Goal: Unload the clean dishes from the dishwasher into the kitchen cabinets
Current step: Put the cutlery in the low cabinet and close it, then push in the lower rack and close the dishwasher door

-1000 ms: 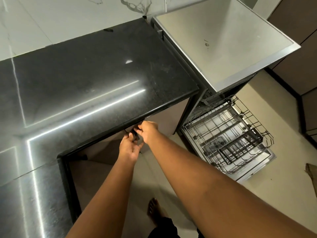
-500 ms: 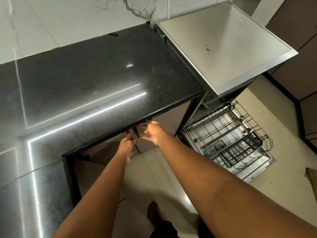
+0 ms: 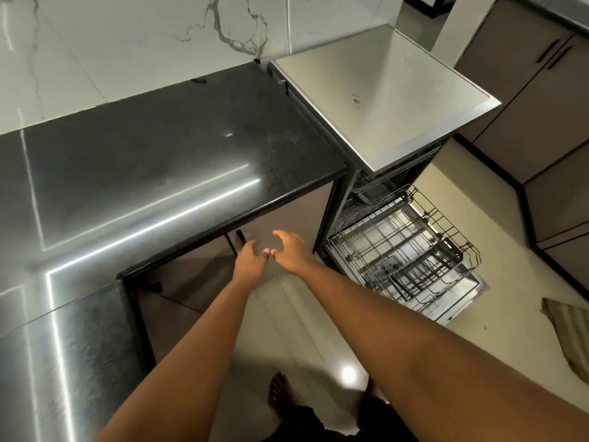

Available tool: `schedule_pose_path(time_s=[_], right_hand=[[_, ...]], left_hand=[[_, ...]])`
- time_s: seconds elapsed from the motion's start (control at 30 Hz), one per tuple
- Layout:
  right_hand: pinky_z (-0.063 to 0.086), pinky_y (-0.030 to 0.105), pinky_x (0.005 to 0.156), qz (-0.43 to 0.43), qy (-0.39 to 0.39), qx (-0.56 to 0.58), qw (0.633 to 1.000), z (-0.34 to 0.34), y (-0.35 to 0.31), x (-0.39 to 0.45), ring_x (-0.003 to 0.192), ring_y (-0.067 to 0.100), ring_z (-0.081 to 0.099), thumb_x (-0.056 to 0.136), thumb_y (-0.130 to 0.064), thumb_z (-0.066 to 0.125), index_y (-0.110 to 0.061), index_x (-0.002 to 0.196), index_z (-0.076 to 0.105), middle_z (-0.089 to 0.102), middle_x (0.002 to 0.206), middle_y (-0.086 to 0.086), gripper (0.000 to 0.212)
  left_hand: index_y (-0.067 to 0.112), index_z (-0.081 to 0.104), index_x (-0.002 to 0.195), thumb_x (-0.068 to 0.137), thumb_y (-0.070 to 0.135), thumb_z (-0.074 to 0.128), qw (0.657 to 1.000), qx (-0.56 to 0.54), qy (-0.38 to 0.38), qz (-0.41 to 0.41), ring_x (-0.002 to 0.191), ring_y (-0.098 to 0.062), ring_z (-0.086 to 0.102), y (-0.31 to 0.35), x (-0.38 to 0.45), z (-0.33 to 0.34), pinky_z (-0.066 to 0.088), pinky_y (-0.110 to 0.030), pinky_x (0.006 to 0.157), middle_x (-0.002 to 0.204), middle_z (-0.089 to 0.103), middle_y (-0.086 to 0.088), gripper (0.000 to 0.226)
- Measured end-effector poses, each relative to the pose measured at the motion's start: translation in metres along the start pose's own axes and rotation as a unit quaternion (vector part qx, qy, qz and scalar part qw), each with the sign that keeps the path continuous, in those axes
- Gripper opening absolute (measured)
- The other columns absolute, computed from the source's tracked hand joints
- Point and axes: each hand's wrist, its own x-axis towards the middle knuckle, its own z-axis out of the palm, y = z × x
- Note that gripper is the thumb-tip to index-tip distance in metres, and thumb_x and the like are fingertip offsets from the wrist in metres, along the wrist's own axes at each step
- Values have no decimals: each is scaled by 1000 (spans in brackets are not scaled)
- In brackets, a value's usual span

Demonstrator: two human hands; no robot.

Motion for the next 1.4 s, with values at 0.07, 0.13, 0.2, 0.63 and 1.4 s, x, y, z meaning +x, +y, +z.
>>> schedule_pose_path(time_s=[0.07,0.13,0.2,0.63,1.4], right_hand=[[38,41,111,-9,9,-21,1000,-7,9,-13,138,30,40,96,-27,61,-20,152,37,39,151,12,61],[40,43,107,-17,15,-59,998,-16,19,-27,135,30,43,97,-29,60,-23,153,33,37,150,10,62],[42,45,104,-40,33,-125,991,-25,29,-39,132,29,44,97,-33,59,-24,154,30,40,146,9,64],[36,51,108,-32,65,-262,962,-148,208,-167,137,34,39,93,-50,59,-27,151,31,38,150,13,68],[40,48,108,50,48,-295,953,-339,492,-231,137,31,41,95,-40,60,-25,152,29,39,152,12,66]], left_hand=[[10,31,150,98,32,55,999,48,2,23,139,-30,38,5,-7,8,35,-40,111,153,37,-14,62],[14,30,151,97,36,55,995,91,3,32,138,-31,38,6,-14,13,36,-43,111,152,36,-15,64],[20,29,151,96,41,54,990,137,2,38,137,-31,38,4,-22,17,37,-48,109,152,35,-13,64],[32,41,143,86,67,51,928,349,-35,122,138,-26,35,67,-165,156,33,-53,107,145,44,-3,68],[25,45,141,93,43,55,935,294,-120,159,124,-21,52,166,-220,453,46,-44,102,139,54,-3,52]])
